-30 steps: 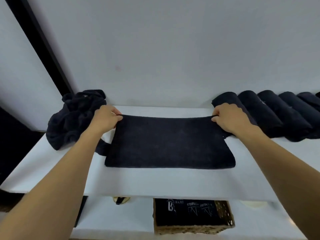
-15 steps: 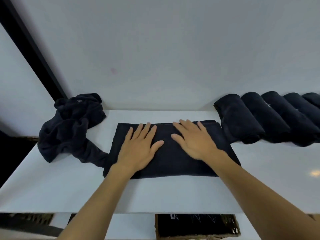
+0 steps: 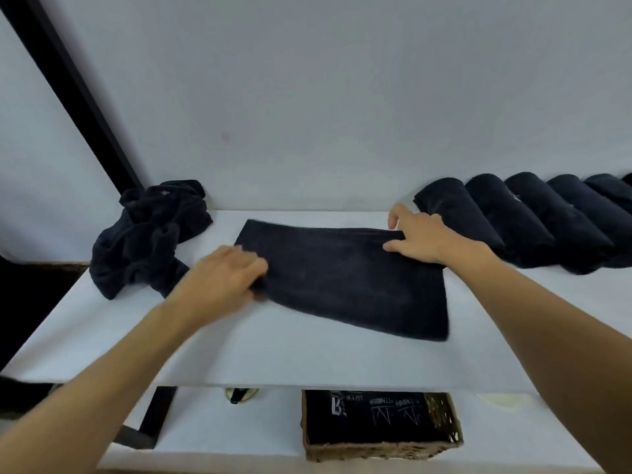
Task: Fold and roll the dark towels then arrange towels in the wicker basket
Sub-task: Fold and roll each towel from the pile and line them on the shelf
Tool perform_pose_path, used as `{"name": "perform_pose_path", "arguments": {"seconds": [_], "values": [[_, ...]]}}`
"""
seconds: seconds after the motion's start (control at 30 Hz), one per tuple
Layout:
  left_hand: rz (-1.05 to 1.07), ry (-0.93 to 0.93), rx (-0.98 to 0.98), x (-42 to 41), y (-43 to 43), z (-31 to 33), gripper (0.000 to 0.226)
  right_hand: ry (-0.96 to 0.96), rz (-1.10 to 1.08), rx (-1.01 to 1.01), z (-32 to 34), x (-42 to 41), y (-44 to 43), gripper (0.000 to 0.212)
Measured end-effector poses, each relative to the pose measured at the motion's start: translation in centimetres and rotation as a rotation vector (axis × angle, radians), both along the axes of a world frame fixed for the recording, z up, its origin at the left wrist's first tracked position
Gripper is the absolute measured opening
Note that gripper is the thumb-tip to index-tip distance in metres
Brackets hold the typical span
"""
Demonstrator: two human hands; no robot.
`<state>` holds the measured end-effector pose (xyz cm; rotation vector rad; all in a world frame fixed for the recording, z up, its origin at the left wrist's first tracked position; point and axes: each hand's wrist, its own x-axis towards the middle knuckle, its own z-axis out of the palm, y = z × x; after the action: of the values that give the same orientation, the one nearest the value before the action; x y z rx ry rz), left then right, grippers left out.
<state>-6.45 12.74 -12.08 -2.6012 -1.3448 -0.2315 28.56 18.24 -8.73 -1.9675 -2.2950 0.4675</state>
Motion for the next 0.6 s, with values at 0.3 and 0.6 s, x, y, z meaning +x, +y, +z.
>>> {"name": "perform_pose_path", "arguments": {"seconds": [0.3, 0.6], "values": [[0.139, -0.216, -0.14, 5.5, 1.2, 1.6, 0.024, 0.317, -0.128, -0.436, 1.4, -1.6, -9.6, 0.064], [-0.018, 0.121, 0.003, 8.5, -15.0, -4.0, 0.084, 0.245, -0.141, -0.285, -0.4, -0.9, -14.1, 0.081]]}}
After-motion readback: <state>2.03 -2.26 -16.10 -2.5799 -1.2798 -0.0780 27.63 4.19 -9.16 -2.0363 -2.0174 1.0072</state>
